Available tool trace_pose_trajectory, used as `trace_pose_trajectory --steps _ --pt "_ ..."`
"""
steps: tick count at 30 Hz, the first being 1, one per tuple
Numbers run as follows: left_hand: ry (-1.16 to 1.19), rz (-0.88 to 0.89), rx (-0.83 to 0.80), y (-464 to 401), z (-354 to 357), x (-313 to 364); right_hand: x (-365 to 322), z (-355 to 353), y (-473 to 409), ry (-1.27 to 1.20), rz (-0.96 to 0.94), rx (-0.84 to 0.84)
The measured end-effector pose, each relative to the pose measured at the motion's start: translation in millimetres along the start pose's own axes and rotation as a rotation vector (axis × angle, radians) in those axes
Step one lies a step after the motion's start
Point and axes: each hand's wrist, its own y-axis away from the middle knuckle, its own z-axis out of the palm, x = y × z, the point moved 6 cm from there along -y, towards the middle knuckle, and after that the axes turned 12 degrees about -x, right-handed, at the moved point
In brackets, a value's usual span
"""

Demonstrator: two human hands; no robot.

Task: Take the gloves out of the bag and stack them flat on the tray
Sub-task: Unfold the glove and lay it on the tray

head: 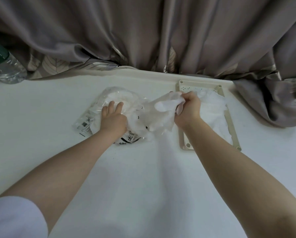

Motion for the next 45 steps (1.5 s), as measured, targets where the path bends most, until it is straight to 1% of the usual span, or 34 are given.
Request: trace_pose_trajectory --steps 2,5,6,7,9,10,11,12,14,15,17,19,21,24,25,27,29,32,34,35,38,39,42,44,45 --pt "-0.028 -0.029 -0.023 0.1 1.7 -1.3 -9.3 -3.5 5.7 -0.095 -0.012 0.018" --pt "0.047 -0.033 -0.001 5.3 -5.2 2.4 -18.3 -3.9 15.9 -0.162 -0.028 -0.035" --pt "0.103 -0.004 0.060 9.4 -11.7 6.7 -19.1 -3.7 18.8 -0.170 -0.026 -0.059" --pt "0.163 0.042 0.170 16.6 -20.1 13.5 -21.2 -4.8 24.6 -0.174 -0.017 -0.072" --pt "0.275 0.161 0.470 33.9 -40.5 26.5 -23.1 -2.4 33.2 -0.167 -0.002 -0.122" --pt "0.351 0.220 0.568 44.1 -50.2 35.7 -25.9 -3.9 38.0 -0.161 -0.004 -0.146" --pt "0.483 0.285 0.582 50.9 -57.2 44.8 -28.0 -4.7 42.2 -0.158 -0.014 -0.181" --pt "0.668 0.338 0.485 54.4 -61.0 55.0 -29.9 -6.3 43.7 -0.162 -0.029 -0.222" --pt "1.070 0.373 0.092 53.7 -53.8 79.3 -31.3 -11.2 42.7 -0.154 -0.053 -0.299" --pt "1.206 0.357 -0.072 56.1 -49.0 93.7 -34.5 -17.7 44.2 -0.141 -0.058 -0.316" --pt "1.331 0.352 -0.316 57.4 -38.8 115.0 -40.0 -28.9 47.5 -0.109 -0.054 -0.357" --pt "1.421 0.375 -0.518 57.2 -27.2 134.3 -50.4 -39.8 56.6 -0.072 -0.073 -0.382" --pt "1.501 0.362 -0.637 58.0 -21.9 146.4 -60.1 -54.9 64.6 -0.086 -0.071 -0.339" --pt "1.524 0.377 -0.748 62.5 -20.1 170.5 -79.1 -72.4 80.6 -0.139 -0.078 -0.378" --pt "1.531 0.380 -0.759 64.6 -20.9 179.1 -84.2 -79.2 83.1 -0.135 -0.079 -0.383" --pt "1.618 0.366 -0.702 64.4 -26.9 193.2 -93.3 -91.5 86.1 -0.111 -0.071 -0.410" --pt "1.744 0.336 -0.585 59.6 -35.0 198.2 -97.0 -99.9 86.6 -0.090 -0.042 -0.386" --pt "1.898 0.322 -0.436 55.6 -47.2 202.3 -98.4 -114.4 89.1 -0.104 0.032 -0.256" --pt "1.925 0.295 -0.332 57.1 -51.5 196.9 -94.1 -115.2 90.6 -0.086 0.092 -0.185" --pt "1.903 0.275 -0.285 58.4 -52.2 193.2 -91.4 -110.9 92.6 -0.036 0.131 -0.176" --pt "1.807 0.214 -0.184 65.6 -50.7 177.0 -81.7 -98.8 94.8 0.229 0.204 -0.136" --pt "1.783 0.204 -0.157 67.5 -50.5 170.4 -77.8 -91.0 95.8 0.309 0.235 -0.163" --pt "1.745 0.204 -0.092 71.0 -50.0 150.7 -57.3 -61.7 96.3 0.534 0.336 -0.328" --pt "1.710 0.209 -0.052 72.8 -49.8 136.4 -44.2 -44.9 87.1 0.691 0.299 -0.371" --pt "1.700 0.203 -0.032 73.5 -49.3 126.0 -37.8 -35.1 81.4 0.748 0.254 -0.348"
